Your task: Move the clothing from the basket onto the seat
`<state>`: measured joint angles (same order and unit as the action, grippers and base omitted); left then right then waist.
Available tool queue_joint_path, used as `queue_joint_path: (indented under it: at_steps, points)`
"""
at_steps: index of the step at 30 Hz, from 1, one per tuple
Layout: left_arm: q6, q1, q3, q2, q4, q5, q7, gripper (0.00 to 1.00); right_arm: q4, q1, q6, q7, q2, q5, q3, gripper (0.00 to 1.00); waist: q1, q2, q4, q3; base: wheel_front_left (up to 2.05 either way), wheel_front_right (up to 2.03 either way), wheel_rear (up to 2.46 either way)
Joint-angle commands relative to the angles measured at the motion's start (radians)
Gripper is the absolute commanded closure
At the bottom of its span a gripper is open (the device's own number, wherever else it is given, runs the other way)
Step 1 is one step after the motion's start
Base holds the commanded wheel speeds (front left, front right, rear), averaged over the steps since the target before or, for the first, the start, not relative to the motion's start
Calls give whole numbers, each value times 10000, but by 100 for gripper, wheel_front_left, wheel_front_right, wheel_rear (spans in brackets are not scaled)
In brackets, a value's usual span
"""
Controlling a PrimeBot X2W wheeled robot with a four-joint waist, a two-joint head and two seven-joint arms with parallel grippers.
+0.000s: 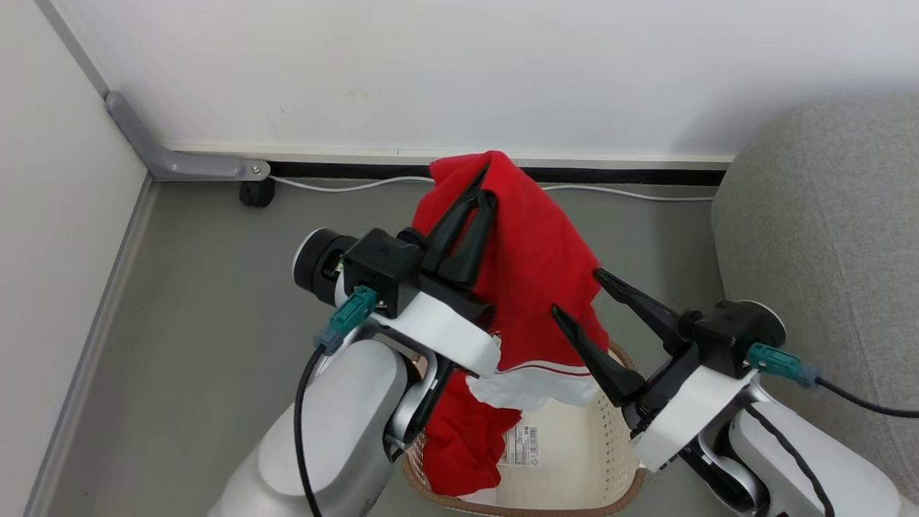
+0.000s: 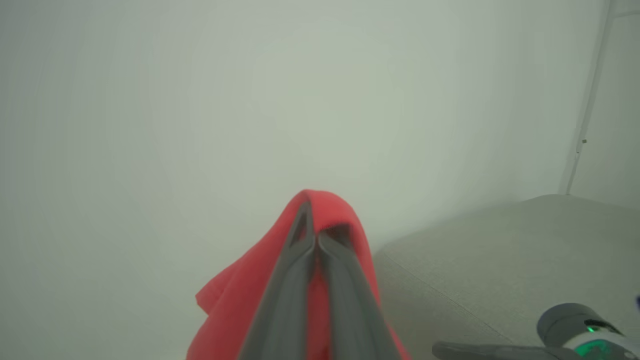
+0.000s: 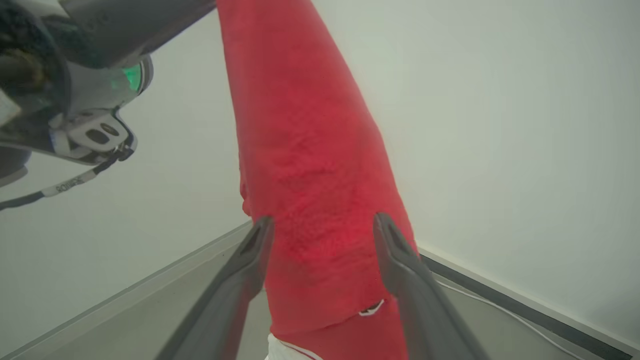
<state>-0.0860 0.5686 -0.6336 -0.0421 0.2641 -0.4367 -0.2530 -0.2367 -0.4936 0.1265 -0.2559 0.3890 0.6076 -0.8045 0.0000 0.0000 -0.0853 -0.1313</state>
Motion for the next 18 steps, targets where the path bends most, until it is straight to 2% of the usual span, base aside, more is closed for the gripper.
queue_joint_path:
  at_steps: [1, 10, 18]
  points:
    - [-139, 647, 92, -81, -396, -127, -88, 100, 55, -172, 42, -59, 19, 18, -137, 0, 0, 0, -112, -49, 0, 0, 0]
    - [-606, 1458, -1305, -81, -931, -633, -88, 100, -774, -460, 42, -59, -517, -251, -259, 0, 0, 0, -483, -103, 0, 0, 0]
    - [-820, 1699, -2094, -81, -1022, -1060, -88, 100, -928, -658, 42, -59, -1110, -677, 251, 0, 0, 0, -671, -183, 0, 0, 0]
